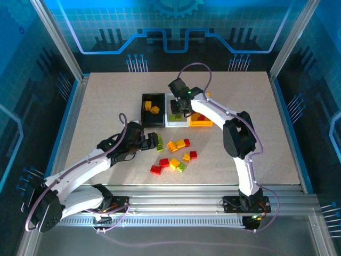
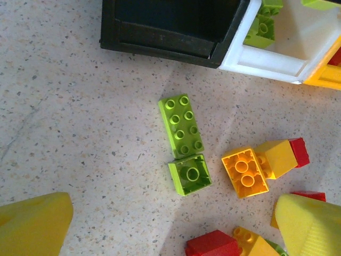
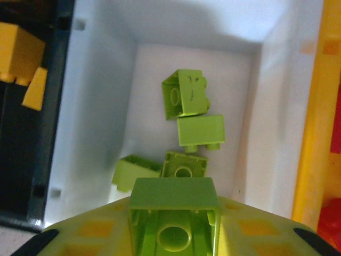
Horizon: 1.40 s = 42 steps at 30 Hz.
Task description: Sort the legos into containers by color
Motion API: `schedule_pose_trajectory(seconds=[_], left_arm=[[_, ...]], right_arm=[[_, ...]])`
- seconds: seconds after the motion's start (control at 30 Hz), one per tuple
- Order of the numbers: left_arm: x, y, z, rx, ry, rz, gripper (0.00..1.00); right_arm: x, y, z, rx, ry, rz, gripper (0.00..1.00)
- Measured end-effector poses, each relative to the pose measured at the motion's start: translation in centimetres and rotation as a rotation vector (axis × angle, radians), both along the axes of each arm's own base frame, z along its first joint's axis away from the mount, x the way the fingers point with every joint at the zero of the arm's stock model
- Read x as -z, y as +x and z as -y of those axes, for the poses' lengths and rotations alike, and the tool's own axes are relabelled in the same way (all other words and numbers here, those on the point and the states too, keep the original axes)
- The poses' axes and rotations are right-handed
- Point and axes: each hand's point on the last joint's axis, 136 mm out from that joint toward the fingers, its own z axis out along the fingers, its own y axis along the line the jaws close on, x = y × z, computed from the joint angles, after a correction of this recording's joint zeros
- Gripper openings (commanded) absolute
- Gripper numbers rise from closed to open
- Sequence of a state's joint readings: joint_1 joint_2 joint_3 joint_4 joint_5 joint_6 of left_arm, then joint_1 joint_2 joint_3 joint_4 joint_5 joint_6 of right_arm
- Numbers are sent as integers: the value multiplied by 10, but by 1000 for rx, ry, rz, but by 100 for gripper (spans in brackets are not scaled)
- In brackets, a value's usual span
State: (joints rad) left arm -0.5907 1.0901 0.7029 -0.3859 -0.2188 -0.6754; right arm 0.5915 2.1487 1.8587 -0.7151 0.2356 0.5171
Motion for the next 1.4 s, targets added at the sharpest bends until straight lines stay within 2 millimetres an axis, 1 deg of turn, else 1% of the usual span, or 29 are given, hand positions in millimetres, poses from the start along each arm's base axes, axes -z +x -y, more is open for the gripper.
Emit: schedule_pose_trajectory(seconds=[0.07, 0.13, 0.2, 0.3, 0.37, 0.47, 0.57, 0.73, 0.83, 0.97, 1.03, 1.13, 1.23, 1.4], left_arm=[[2, 0, 2, 6, -4, -8, 99], [7, 1, 4, 12, -3, -21, 99], [10, 1, 6, 15, -1, -32, 99], [14, 0, 8, 24, 0, -46, 99], [15, 1, 11, 44, -2, -48, 97], [20, 2, 18, 92, 10, -68, 95], [24, 7, 33, 148, 43, -84, 94], [30, 11, 76, 298, 110, -97, 91], [42, 9, 100, 381, 155, -113, 91], [62, 9, 117, 453, 242, -123, 95], [71, 10, 120, 473, 286, -125, 95], [82, 13, 122, 490, 333, -133, 94], [91, 19, 122, 493, 371, -135, 90], [97, 24, 121, 493, 419, -125, 89]], right_arm=[[2, 4, 0, 5, -5, -7, 54], [1, 9, -3, 11, 0, -5, 61], [-1, 10, -5, 10, 4, -1, 63], [-2, 11, -5, 9, 5, 0, 64], [-3, 10, -5, 9, 11, 2, 64], [-9, 0, 1, 13, 22, 7, 65], [-23, -17, 11, 20, 42, 21, 65], [-48, -44, 30, 34, 95, 59, 66], [-51, -56, 45, 55, 111, 64, 66], [-43, -67, 65, 91, 111, 51, 66], [-39, -71, 74, 108, 108, 44, 66], [-39, -73, 83, 126, 112, 48, 66], [-43, -73, 87, 136, 125, 60, 66], [-48, -71, 91, 147, 138, 76, 66]])
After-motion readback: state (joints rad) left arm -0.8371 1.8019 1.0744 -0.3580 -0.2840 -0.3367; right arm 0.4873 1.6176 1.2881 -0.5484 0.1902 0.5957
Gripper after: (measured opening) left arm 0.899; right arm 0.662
